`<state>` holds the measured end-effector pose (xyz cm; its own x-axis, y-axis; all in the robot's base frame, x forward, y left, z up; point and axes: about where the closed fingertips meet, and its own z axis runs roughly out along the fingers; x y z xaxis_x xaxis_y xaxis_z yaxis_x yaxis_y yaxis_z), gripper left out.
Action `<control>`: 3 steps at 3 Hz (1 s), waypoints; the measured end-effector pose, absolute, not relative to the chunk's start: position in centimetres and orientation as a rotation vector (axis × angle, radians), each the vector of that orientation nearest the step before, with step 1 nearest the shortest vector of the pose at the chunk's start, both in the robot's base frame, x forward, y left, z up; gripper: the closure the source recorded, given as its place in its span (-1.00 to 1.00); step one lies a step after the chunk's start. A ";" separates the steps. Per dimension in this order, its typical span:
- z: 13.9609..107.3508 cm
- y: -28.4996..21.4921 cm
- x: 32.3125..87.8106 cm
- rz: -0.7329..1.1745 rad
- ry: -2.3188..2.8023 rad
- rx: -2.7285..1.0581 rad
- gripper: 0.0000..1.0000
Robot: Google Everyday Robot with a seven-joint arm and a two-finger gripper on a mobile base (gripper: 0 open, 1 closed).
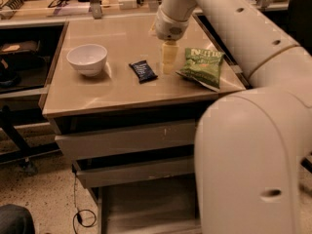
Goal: Place rxbar blueberry into bottom drawer
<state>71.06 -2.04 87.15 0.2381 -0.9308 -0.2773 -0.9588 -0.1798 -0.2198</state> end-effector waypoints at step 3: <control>83.2 2.3 74.7 0.209 1.714 -2.166 -1.00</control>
Offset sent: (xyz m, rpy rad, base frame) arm 0.0360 0.0654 -0.0251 0.0115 0.1294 0.0897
